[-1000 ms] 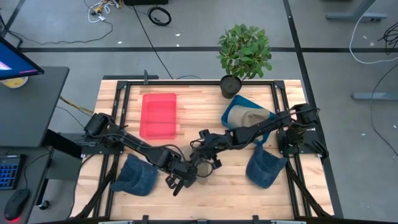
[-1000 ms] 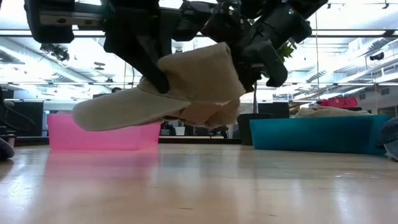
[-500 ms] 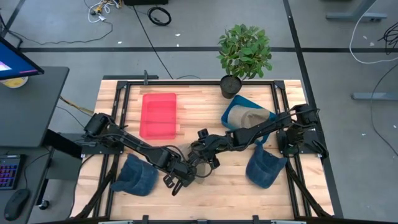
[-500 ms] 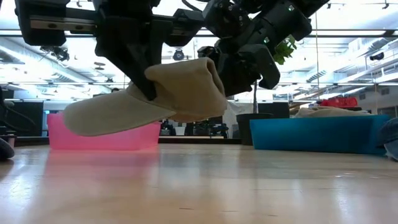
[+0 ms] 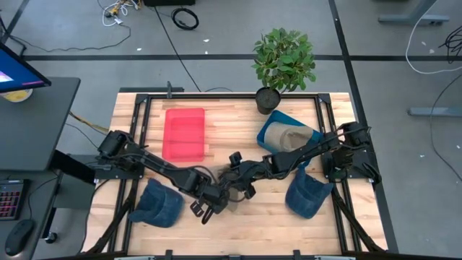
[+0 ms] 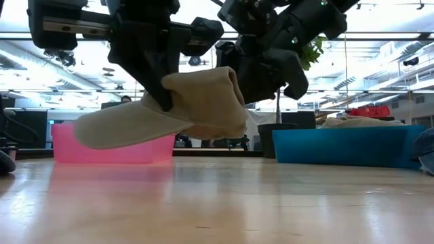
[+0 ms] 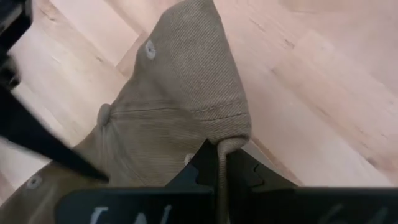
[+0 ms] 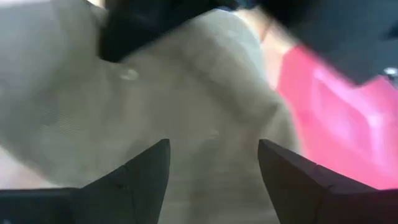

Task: Pick & Place hat
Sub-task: Put the brown cap into the blue bin

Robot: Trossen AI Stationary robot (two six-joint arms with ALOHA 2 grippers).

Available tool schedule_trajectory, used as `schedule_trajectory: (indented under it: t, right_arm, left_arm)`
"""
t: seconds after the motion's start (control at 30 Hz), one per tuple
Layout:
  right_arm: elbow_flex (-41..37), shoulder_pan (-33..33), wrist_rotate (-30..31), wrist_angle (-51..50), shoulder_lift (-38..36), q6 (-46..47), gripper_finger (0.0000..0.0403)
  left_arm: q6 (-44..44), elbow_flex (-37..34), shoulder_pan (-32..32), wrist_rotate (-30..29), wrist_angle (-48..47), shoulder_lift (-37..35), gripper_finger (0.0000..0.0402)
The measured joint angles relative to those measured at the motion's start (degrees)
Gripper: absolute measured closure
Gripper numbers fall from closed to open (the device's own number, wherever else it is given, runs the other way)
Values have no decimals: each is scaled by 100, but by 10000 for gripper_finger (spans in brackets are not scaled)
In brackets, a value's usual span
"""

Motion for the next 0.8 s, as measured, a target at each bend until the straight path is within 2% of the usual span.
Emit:
schedule_trajectory:
  t: [0.27, 0.4, 0.57, 0.73, 0.8]
  right_arm:
    - [0, -22, 318, 21, 0, -190, 158]
    - [1, -136, 262, 0, -4, -139, 158]
    - [11, -377, 188, -177, -4, 410, 158]
    - [9, -588, -508, -299, -4, 882, 158]
    - [9, -653, -874, -320, -4, 1033, 158]
  left_arm:
    - [58, -2, 3, 123, 89, 0, 392]
    - [722, -16, -66, 105, 76, 0, 393]
    - [1242, -3, -228, -530, 174, -4, 393]
    - [1239, -4, -235, -747, 157, -2, 393]
    - [1233, -4, -239, -1067, 168, -2, 393]
